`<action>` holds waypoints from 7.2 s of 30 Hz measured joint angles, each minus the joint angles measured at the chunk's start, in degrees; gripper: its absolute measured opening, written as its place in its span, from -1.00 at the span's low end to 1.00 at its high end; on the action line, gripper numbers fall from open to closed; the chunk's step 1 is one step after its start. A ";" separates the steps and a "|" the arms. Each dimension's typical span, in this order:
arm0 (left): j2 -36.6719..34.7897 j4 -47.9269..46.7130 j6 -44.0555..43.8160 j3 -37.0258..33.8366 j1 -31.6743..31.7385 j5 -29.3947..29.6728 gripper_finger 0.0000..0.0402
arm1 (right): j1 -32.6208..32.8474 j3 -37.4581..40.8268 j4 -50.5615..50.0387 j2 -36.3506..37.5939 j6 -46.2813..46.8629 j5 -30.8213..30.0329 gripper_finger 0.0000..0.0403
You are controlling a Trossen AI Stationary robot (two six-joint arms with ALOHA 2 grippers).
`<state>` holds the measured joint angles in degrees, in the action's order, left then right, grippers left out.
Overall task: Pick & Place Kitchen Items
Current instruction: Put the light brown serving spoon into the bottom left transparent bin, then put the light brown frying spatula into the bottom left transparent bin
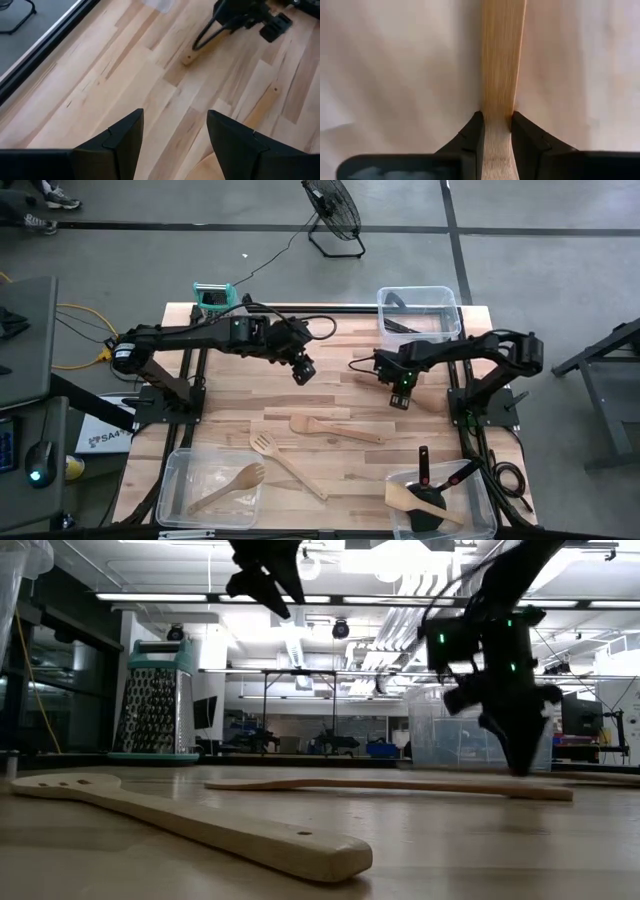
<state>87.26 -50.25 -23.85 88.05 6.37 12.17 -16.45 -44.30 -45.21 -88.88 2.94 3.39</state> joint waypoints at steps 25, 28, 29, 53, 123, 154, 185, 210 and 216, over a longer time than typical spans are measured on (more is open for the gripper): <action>0.07 10.62 1.11 0.00 -0.02 0.32 0.07 | 1.49 -12.90 -0.75 21.90 3.26 1.09 -0.69; 0.07 15.51 2.82 0.00 0.00 -0.65 0.07 | 1.49 -14.41 0.54 24.28 3.23 1.16 -0.69; 0.07 17.46 3.61 0.00 0.00 -1.21 0.07 | 1.48 -14.88 1.54 25.10 3.06 1.29 -0.69; 0.11 46.87 13.56 0.01 -0.02 -8.11 0.07 | 1.46 -16.54 31.83 28.35 -0.20 10.38 -0.69; -4.71 17.05 4.68 6.64 -6.11 0.72 -0.53 | 2.58 -16.54 11.91 34.58 3.28 4.00 0.41; -4.21 -25.29 -30.53 19.03 -28.31 3.83 -0.53 | 2.58 -16.54 7.00 34.34 2.82 4.21 0.41; -3.72 -25.77 -50.57 -5.03 -49.22 5.06 -0.53 | 2.56 -16.52 5.96 34.33 2.82 4.21 0.41; -3.69 -15.46 -54.45 -14.91 -54.04 6.70 -0.29 | 2.58 -16.50 -0.93 34.03 11.53 -3.47 0.41; -3.77 -15.47 -54.45 -14.92 -54.03 5.47 -0.27 | 2.58 -16.50 -2.88 34.06 12.40 -3.27 0.41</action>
<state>83.50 -65.72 -78.30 73.13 -47.66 17.64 -13.87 -60.80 -48.09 -54.83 15.34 0.12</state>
